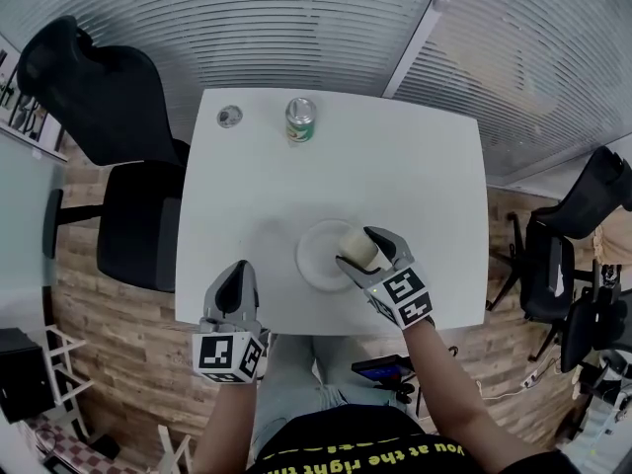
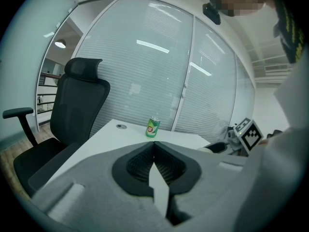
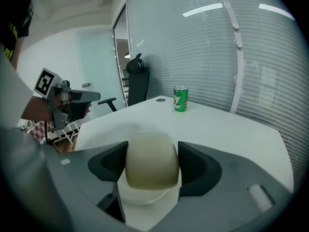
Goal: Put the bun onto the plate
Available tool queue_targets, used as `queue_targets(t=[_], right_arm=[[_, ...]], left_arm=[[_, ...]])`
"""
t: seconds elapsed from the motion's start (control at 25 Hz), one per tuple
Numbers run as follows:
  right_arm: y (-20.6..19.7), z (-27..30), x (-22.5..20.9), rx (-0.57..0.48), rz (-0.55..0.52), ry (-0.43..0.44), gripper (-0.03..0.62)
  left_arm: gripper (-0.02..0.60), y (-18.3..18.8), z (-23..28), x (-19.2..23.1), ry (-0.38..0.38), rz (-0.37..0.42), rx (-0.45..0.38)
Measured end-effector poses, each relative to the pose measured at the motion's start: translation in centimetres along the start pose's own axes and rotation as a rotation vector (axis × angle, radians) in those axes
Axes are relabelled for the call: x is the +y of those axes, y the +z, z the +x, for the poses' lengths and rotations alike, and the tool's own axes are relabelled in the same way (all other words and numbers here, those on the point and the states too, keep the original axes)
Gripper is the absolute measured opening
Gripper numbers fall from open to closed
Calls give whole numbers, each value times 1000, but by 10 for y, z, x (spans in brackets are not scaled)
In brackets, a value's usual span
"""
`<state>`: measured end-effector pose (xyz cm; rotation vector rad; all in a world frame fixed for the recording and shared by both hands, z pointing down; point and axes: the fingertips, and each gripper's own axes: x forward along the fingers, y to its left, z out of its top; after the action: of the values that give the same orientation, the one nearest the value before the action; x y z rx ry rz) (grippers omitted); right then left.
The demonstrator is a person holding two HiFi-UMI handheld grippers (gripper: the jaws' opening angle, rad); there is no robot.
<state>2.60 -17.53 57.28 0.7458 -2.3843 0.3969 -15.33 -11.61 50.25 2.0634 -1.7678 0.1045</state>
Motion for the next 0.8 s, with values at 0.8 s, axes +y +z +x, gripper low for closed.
queue_targets(t=[0.8], right_arm=[[-14, 25, 12, 49, -38, 79, 331]], left_arm=[[0, -10, 8, -4, 7, -4, 19]])
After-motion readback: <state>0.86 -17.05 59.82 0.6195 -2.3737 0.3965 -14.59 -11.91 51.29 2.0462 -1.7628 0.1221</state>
